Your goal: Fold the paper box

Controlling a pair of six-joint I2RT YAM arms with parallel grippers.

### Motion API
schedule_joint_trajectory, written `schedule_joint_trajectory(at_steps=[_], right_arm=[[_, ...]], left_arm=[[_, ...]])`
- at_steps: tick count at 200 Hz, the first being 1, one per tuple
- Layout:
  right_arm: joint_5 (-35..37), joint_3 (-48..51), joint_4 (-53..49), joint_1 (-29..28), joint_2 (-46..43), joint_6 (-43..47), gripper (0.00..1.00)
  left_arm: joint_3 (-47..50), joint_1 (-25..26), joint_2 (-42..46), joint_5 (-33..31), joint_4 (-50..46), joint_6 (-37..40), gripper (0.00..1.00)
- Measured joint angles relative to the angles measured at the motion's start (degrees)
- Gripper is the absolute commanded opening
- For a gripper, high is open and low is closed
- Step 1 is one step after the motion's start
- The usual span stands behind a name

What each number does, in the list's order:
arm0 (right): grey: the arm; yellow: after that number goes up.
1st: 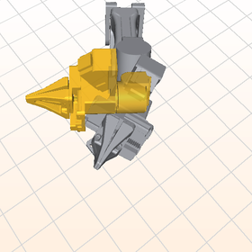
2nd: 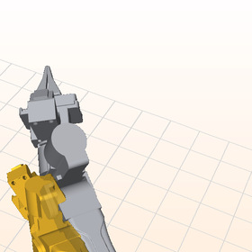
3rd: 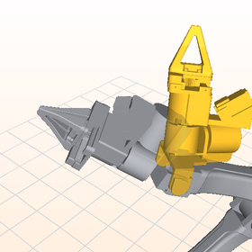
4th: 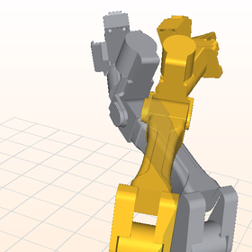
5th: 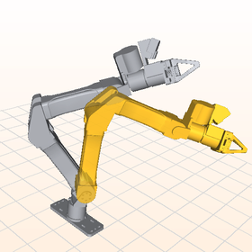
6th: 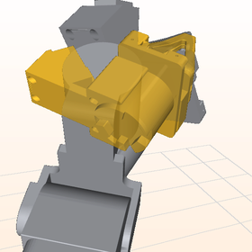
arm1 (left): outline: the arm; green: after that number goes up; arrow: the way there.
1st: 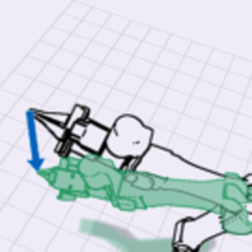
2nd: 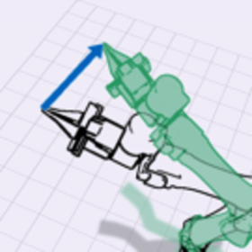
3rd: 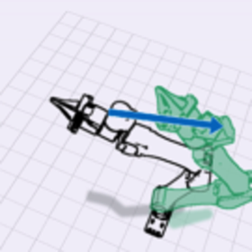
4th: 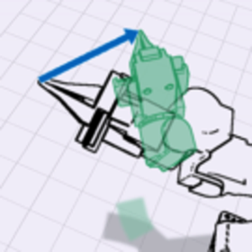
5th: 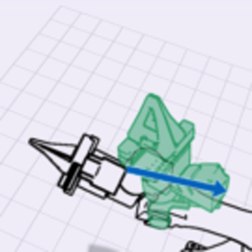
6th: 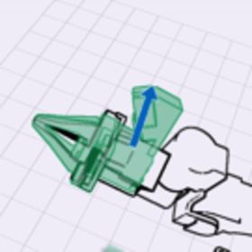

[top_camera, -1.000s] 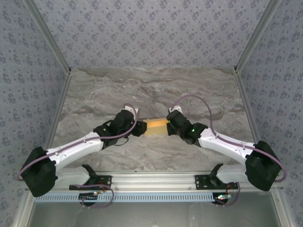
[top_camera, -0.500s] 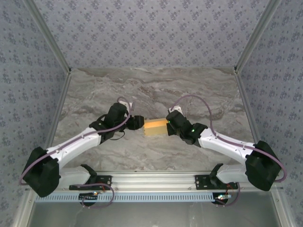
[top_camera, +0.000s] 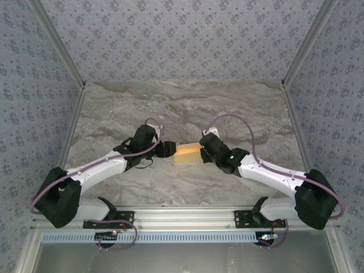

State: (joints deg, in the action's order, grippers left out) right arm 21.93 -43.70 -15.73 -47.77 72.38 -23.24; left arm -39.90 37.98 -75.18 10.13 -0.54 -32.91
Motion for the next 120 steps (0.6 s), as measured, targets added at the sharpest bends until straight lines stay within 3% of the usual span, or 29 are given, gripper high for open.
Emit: schedule_joint_trajectory(at_steps=[64,120], right_arm=[[-1.84,-2.16,-2.73,-0.02,-1.46,0.81,0.42],[-4.83,-6.38,-5.11,0.37,-4.26,1.73,0.49]], left_arm=[[1.11,0.0,-0.28,0.63,2.1,-0.2,0.61],[1.11,0.04,-0.72,0.61,2.32,-0.17,0.61]])
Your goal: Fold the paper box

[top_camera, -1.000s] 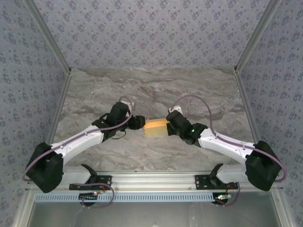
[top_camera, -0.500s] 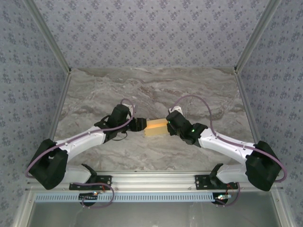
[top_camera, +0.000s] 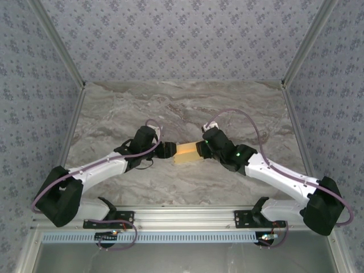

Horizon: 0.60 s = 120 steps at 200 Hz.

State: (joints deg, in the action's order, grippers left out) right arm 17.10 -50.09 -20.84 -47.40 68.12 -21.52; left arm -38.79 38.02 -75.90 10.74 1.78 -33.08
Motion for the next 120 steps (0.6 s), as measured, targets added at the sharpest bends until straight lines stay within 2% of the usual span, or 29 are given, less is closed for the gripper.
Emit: schedule_joint_trajectory(at_steps=[62,120], right_arm=[[-9.25,-3.23,0.22,9.77,6.05,1.46,0.49],[-19.52,-1.22,3.63,15.23,11.61,1.49,0.41]], left_arm=[[-0.02,0.13,-0.09,-0.02,-0.02,0.0,0.61],[-0.04,0.35,-0.42,-0.02,0.02,-0.02,0.6]])
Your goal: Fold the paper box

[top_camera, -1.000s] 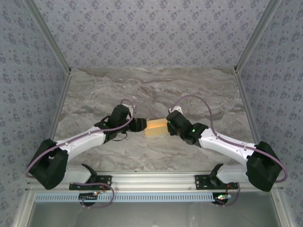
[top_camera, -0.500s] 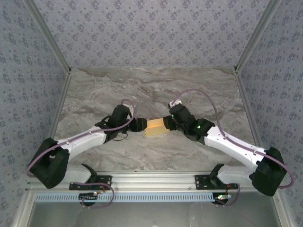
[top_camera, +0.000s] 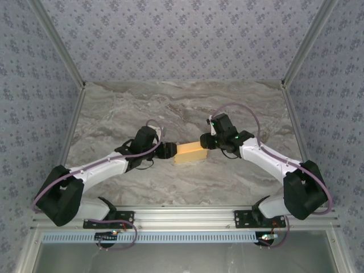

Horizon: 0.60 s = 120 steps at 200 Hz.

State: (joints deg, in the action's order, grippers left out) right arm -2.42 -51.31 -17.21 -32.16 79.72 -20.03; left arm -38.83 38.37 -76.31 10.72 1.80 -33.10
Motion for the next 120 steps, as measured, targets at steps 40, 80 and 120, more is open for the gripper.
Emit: schedule_joint_trajectory(at_steps=[40,80,120], right_arm=[[-5.42,4.85,7.5,2.1,-1.25,-1.84,0.35],[-10.6,9.09,14.4,3.96,-2.34,-4.7,0.28],[-14.88,11.98,17.79,5.81,-3.91,-6.4,0.28]], left_arm=[[0.04,0.13,-0.59,0.04,0.92,-0.94,0.54],[0.59,0.31,-0.7,0.28,2.34,-2.1,0.51],[0.81,0.31,-0.7,0.48,2.91,-2.89,0.5]])
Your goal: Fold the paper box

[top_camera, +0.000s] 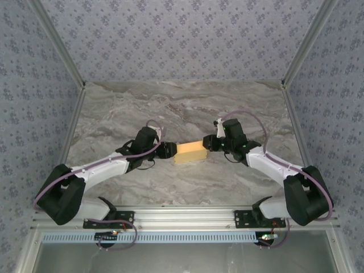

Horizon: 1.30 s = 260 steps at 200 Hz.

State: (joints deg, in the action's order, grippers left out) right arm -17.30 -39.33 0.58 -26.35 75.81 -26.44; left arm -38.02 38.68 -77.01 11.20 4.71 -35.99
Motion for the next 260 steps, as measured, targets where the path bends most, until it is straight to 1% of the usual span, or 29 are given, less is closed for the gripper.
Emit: schedule_joint_trajectory(at_steps=[34,64,80,96,152,161,170,181,213,225,260], right_arm=[[-3.28,0.52,-0.15,1.42,-0.39,-0.94,0.34],[-8.61,0.96,-1.6,3.91,-0.42,-1.22,0.41],[-10.58,1.42,-1.9,4.79,-0.57,-1.29,0.42],[-12.11,2.14,-2.1,5.44,-1.18,-1.27,0.42],[-16.39,4.7,-2.54,6.99,-3.39,-2.1,0.51],[-16.85,4.7,-2.64,7.02,-3.69,-2.27,0.53],[-17.27,4.7,-2.71,7.06,-4.07,-2.45,0.57],[-17.7,4.7,-2.8,7.15,-4.57,-2.67,0.59],[-18.36,4.7,-3.39,7.17,-5.44,-2.71,0.58],[-18.38,4.81,-3.43,7.23,-5.44,-2.73,0.55],[-18.84,5.99,-3.39,7.91,-5.29,-2.71,0.42]], left_arm=[[0.0,0.07,-0.02,0.0,0.09,-0.15,0.5],[0.0,0.07,-0.02,-0.02,0.11,-0.15,0.5],[0.0,0.07,-0.02,0.0,0.13,-0.15,0.5],[0.0,0.07,-0.04,-0.02,0.15,-0.15,0.5],[0.0,0.11,-0.07,-0.02,0.26,-0.15,0.5],[0.0,0.11,-0.09,-0.02,0.26,-0.15,0.49],[0.0,0.11,-0.15,-0.02,0.31,-0.15,0.5],[0.0,0.11,-0.26,-0.02,0.46,-0.15,0.5],[0.0,0.13,-0.31,-0.02,0.55,-0.15,0.5],[0.0,0.13,-0.31,-0.02,0.55,-0.15,0.5],[0.0,0.33,-0.31,-0.02,0.55,-0.13,0.49]])
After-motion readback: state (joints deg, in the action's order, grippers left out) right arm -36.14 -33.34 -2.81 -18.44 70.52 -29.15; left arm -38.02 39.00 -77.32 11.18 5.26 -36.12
